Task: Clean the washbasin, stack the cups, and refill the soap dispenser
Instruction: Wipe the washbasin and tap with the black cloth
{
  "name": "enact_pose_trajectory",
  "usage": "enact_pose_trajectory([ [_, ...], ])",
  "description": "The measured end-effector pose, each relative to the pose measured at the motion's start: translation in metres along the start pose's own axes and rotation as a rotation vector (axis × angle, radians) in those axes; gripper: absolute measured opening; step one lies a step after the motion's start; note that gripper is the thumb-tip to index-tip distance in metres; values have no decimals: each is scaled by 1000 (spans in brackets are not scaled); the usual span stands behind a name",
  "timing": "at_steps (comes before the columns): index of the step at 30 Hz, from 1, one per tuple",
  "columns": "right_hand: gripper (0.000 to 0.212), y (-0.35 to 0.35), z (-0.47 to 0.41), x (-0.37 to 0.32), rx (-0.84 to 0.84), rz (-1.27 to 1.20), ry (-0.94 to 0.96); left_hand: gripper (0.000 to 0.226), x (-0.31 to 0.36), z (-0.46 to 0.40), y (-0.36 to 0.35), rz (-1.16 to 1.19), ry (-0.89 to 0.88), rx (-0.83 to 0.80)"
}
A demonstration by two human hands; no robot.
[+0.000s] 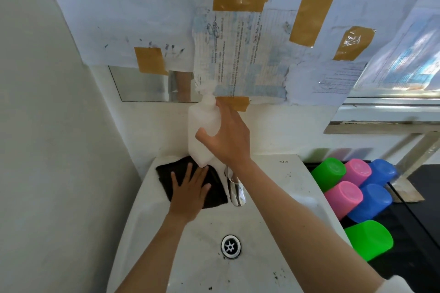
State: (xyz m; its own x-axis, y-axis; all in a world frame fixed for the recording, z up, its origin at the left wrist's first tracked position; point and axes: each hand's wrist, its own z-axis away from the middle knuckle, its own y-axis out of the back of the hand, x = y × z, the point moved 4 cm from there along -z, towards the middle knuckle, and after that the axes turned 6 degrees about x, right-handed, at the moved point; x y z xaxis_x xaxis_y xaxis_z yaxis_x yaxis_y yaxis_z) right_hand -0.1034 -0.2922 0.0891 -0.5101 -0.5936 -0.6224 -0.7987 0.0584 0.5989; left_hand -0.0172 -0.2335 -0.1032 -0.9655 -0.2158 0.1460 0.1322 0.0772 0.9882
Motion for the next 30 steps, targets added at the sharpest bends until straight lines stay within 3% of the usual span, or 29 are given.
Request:
enact_pose_trajectory([
  [2, 71, 0, 1, 1, 5, 3, 2, 115, -9, -11, 3, 63, 84, -34],
  [4, 71, -1, 2, 1, 5, -4, 0, 119, -2, -16, 6, 85, 80, -35],
  [9, 73, -5, 4, -2, -4, 14, -5, 62, 36, 10, -13, -16, -118, -11],
  [11, 73, -5, 5, -4, -7, 19, 3, 57, 25, 22, -13, 2, -133, -29],
  [14, 75, -4, 6, -4, -11, 18, 2, 87, -1, 11, -5, 36, -98, 22],
  [17, 76, -3, 5, -3, -12, 23, -17, 114, -2, -3, 9, 89, -39, -119],
  [18, 76, -4, 5, -4, -19, 28, -15, 107, 6, -4, 12, 78, -60, -124],
  [21, 75, -7, 3, -6, -33, 39, -3, 57, 27, 6, 11, 80, -164, -151],
  [23, 75, -9, 1, -8, -32, 41, 3, 49, 20, 14, 6, 45, -237, -40],
  [24, 75, -10, 0, -10, -35, 40, 8, 49, 10, 18, 6, 93, -162, -71],
  [26, 75, -14, 0, -15, -46, 39, 27, 59, -15, 18, 6, 73, -42, -124],
  [27, 75, -15, 0, -17, -49, 38, 37, 71, -26, 15, 5, 45, -68, -28],
  [30, 76, -17, 1, -22, -65, 22, 47, 104, -67, 17, 12, 64, 56, 19],
])
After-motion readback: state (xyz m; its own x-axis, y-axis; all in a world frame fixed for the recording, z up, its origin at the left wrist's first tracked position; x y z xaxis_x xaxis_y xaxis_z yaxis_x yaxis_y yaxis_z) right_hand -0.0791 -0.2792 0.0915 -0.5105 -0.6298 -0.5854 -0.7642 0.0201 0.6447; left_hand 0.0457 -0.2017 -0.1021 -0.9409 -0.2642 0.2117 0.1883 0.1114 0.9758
